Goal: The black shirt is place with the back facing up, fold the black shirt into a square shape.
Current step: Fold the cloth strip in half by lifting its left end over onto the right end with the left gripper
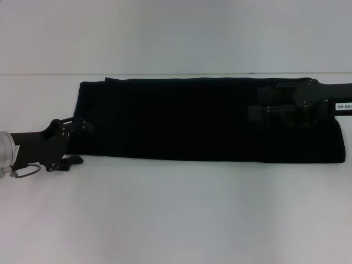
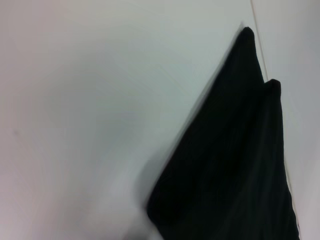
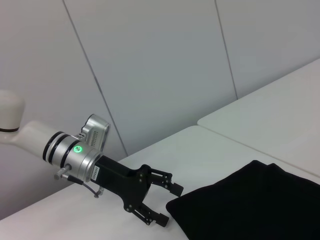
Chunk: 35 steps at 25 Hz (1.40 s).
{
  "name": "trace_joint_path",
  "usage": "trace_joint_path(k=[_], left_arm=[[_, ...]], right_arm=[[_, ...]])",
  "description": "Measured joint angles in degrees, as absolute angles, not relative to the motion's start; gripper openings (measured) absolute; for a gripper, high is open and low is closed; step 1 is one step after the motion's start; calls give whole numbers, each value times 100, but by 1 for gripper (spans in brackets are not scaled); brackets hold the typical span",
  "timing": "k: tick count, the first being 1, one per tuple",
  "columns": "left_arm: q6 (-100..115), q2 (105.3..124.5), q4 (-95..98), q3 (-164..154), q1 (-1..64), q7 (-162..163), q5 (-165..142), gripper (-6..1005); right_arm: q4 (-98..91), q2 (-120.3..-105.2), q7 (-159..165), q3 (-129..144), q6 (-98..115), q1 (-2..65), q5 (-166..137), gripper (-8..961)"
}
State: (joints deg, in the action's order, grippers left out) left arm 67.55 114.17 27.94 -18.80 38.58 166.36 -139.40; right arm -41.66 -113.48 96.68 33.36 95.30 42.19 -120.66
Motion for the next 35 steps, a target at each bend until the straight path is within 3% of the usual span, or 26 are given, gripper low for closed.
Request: trace_joint_path(k=[35], left_arm=[[6335,11464,2694,-1889,3840,16545,-13905,919]], right_arm=[[-4166,-11345,9677,3312,9468,4272,-12058,797]])
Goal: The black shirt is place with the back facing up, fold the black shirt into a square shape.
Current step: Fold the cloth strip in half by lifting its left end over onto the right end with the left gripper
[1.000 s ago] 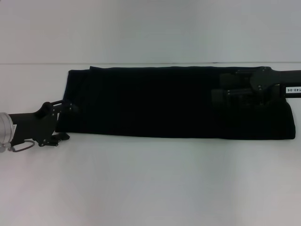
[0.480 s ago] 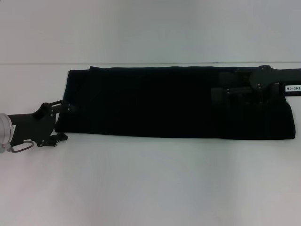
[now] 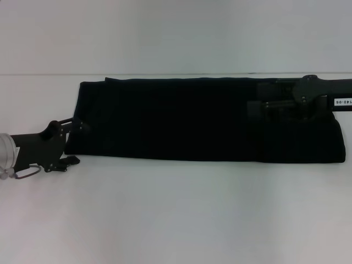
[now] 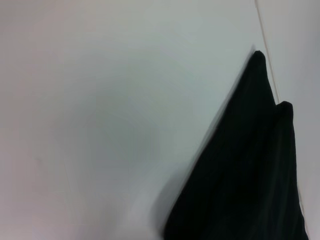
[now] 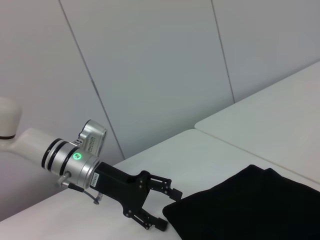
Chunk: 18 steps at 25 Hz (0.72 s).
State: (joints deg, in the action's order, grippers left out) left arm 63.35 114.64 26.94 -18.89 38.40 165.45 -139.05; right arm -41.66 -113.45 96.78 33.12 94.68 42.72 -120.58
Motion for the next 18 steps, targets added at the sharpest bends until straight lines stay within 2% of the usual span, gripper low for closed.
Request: trace_joint_path(k=[18], left_arm=[[5949,11479,2646,-1880,3888,16497,-13892,917]], right_arm=[[-4166,-11345,9719,3270,9461,4272,-12058,796]])
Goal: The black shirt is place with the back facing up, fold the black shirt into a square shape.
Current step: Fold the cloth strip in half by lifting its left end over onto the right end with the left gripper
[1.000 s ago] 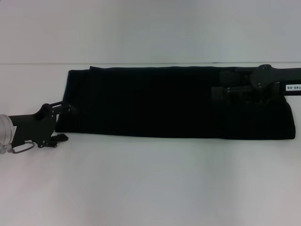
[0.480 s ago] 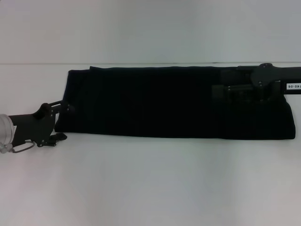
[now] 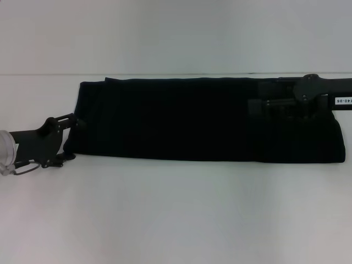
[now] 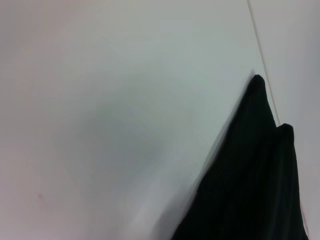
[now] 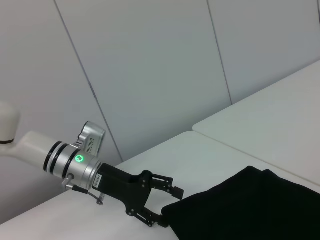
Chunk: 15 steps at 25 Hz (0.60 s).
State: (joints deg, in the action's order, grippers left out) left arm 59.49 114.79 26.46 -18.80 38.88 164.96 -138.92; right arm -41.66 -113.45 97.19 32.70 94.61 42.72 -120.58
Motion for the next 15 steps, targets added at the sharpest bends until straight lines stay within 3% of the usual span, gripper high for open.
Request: trace_joint_path(k=[15], left_arm=[[5857,11479,2645,-1899,3947,16289,-13835,916]], right_arm=[[-4166,-11330,9720,3261,9458,4256,-11996,795]])
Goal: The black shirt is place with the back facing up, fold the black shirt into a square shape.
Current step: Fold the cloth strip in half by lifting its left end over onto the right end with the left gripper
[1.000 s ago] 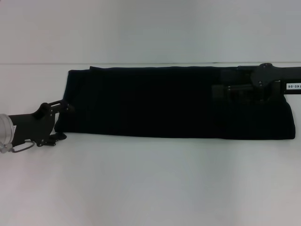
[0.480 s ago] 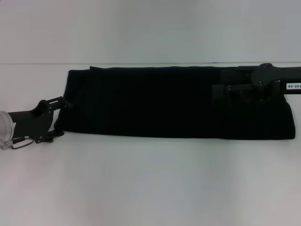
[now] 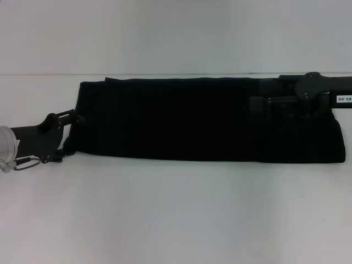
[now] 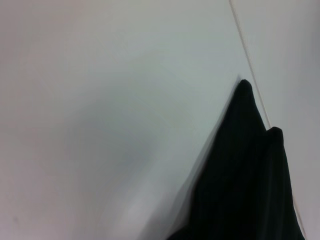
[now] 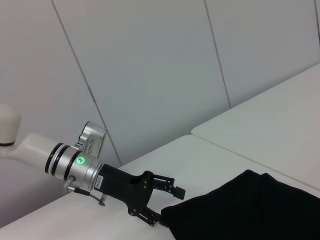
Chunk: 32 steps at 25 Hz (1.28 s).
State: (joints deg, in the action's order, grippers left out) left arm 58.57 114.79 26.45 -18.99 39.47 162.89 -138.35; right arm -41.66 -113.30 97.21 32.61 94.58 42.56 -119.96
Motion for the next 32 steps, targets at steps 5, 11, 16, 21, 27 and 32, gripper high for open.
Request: trace_joint_path(k=[5,11,16,21,27,32], left_arm=[[5842,11479,2646,-1899,3972,16164,-13840,910],[5834,11479,2646,-1904,3981,16001,-13877,903],[5832,11479,2646,-1930,3981,15908,-13885,896],[5825,11479,2646,-1977,3982,15812,-13895,890],[5841,11478,2646,-1978,3983,15693,-13895,856],[5893,11472,2646,-1986,3982,15578,-13897,716]], right_arm=[[-4166,-11328,9721,3260,9457,4252,-11996,795],[-4166,-11328,9721,3261,9457,4243,-11996,795],[-4166,-11327,9720,3261,9457,4243,-11996,795],[-4166,-11327,9720,3260,9459,4245,-11996,795],[-4166,-11327,9720,3261,9470,4246,-11997,795],[-4166,-11319,9720,3260,9471,4266,-11997,796]])
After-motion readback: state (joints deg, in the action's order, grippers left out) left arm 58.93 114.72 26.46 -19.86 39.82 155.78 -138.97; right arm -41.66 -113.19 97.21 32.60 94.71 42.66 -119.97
